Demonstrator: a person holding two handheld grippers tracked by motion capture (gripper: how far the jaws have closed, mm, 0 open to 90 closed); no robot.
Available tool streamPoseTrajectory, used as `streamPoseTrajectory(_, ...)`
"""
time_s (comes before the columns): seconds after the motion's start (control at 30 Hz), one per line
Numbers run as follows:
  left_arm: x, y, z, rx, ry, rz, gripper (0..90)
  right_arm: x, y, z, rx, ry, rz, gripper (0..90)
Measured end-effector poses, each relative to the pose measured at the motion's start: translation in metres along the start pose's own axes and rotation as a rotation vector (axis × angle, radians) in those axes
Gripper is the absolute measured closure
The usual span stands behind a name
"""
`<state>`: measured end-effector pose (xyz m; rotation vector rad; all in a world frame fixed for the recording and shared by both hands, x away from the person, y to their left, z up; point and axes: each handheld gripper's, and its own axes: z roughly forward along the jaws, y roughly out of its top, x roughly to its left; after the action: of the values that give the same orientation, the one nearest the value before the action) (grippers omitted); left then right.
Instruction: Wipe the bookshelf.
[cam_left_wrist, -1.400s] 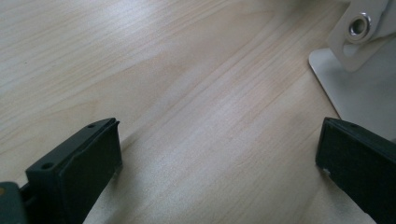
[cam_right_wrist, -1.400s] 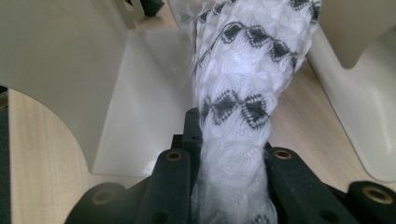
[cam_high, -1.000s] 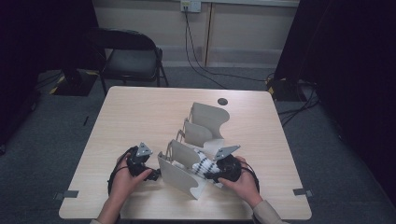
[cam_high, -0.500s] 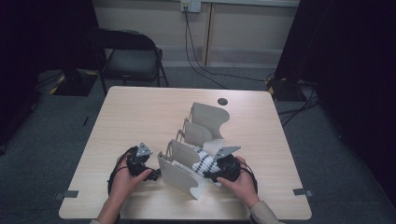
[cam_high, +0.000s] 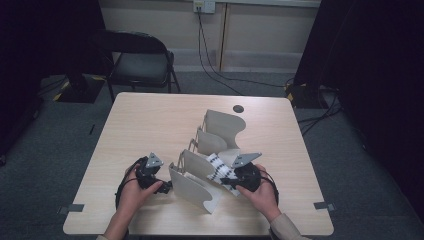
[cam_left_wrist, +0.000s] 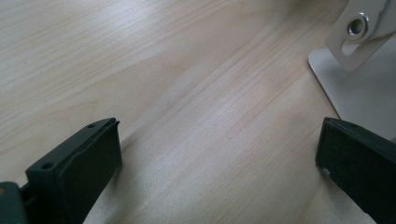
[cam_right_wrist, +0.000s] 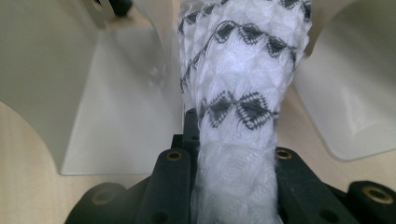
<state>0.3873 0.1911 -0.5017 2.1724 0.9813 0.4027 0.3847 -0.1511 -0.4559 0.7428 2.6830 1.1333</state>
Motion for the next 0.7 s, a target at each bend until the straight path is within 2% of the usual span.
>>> streamPoseTrajectory(0.03, 0.000, 0.000, 0.000, 0.000, 0.000, 0.000, 0.0, 0.001, 0.009, -0.011, -0.026, -0.011, -0.020, 78.0)
streamPoseTrajectory(0.17, 0.000, 0.000, 0.000, 0.000, 0.000, 0.000, 0.0, 0.001, 0.022, -0.024, -0.057, -0.021, -0.040, 78.0)
streamPoseTrajectory(0.23, 0.000, 0.000, 0.000, 0.000, 0.000, 0.000, 0.0, 0.002, 0.038, -0.040, -0.104, -0.027, -0.064, 78.0)
streamPoseTrajectory(0.33, 0.000, 0.000, 0.000, 0.000, 0.000, 0.002, 0.0, 0.005, 0.050, -0.049, -0.131, -0.024, -0.085, 78.0)
streamPoseTrajectory(0.37, 0.000, 0.000, 0.000, 0.000, 0.000, 0.002, 0.0, 0.005, 0.050, -0.049, -0.131, -0.024, -0.085, 78.0)
streamPoseTrajectory(0.4, 0.000, 0.000, 0.000, 0.000, 0.000, 0.002, 0.0, 0.009, 0.056, -0.050, -0.127, -0.014, -0.109, 78.0)
streamPoseTrajectory(0.47, 0.000, 0.000, 0.000, 0.001, -0.002, 0.003, 0.0, 0.011, 0.057, -0.046, -0.120, 0.004, -0.128, 78.0)
streamPoseTrajectory(0.53, 0.000, 0.000, 0.000, 0.001, -0.001, 0.003, 0.0, 0.012, 0.057, -0.044, -0.115, 0.011, -0.131, 78.0)
streamPoseTrajectory(0.57, 0.000, 0.000, 0.000, 0.001, -0.002, 0.003, 0.0, 0.013, 0.052, -0.036, -0.099, 0.024, -0.138, 78.0)
streamPoseTrajectory(0.7, 0.000, 0.000, 0.000, 0.001, -0.002, 0.003, 0.0, 0.013, 0.044, -0.026, -0.078, 0.049, -0.138, 78.0)
